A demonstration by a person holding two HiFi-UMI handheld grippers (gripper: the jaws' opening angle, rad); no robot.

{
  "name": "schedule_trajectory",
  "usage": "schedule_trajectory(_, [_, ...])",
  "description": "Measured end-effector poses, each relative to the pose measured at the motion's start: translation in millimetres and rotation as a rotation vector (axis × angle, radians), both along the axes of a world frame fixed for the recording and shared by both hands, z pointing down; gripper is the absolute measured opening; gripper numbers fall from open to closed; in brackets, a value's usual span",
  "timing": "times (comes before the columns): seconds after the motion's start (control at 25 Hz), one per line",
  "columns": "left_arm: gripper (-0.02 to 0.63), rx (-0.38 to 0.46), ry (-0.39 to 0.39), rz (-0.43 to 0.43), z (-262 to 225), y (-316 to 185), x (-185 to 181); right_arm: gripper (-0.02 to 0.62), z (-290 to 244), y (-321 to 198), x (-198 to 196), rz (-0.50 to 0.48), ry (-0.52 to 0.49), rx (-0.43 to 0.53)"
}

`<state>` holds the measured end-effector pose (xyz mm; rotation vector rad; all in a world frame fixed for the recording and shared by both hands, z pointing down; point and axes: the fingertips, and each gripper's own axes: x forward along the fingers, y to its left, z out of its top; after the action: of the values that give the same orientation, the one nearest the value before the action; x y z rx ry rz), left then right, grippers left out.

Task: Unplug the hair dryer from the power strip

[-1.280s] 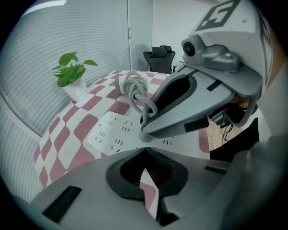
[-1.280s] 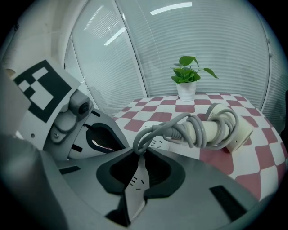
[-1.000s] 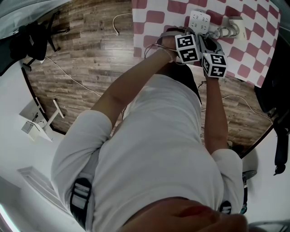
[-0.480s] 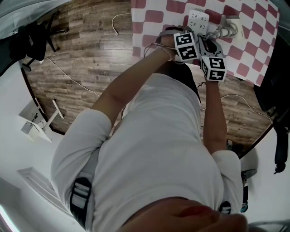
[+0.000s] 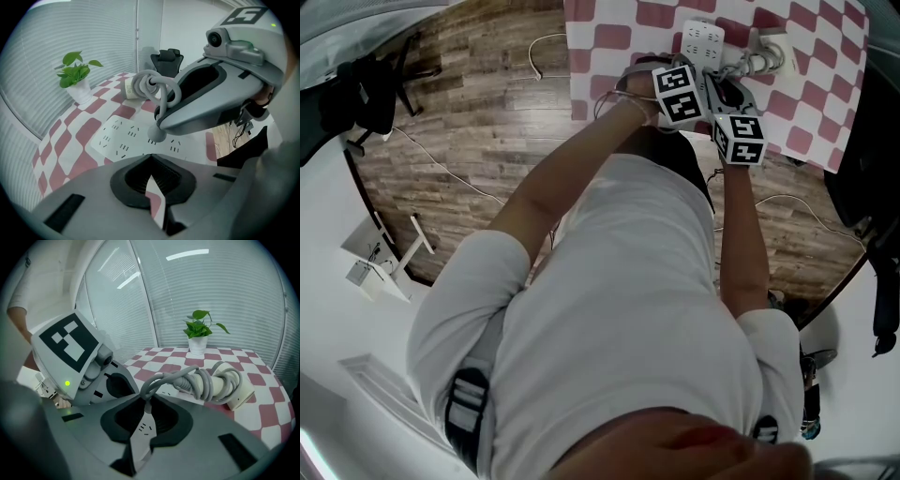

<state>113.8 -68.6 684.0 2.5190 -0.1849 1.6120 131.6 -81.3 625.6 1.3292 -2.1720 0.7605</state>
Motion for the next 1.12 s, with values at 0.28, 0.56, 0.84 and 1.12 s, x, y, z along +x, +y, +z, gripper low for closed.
schedule_trajectory(0.28, [0.032, 0.007, 0.002, 0.013, -0.2, 0.8, 0.3, 0.066, 4.4, 17.1, 10.6, -0.002, 0.012, -0.022])
schedule_trajectory(0.56, [0.032, 0.000, 0.002, 0.015, 0.1, 0.9, 0.0, 0.067, 7.8, 38.5, 30.6, 0.022, 0.030, -0.051])
schedule_trajectory(0.84, [0.032, 0.002, -0.002, 0.033, -0.1, 1.1, -0.6, 0.067, 13.4, 60.9, 56.0, 0.069, 0.055, -0.087])
schedule_trajectory(1.12, [0.032, 0.003, -0.007, 0.051, 0.1, 2.1, -0.5, 0.067, 18.5, 86.8, 91.3, 0.131, 0.082, -0.127])
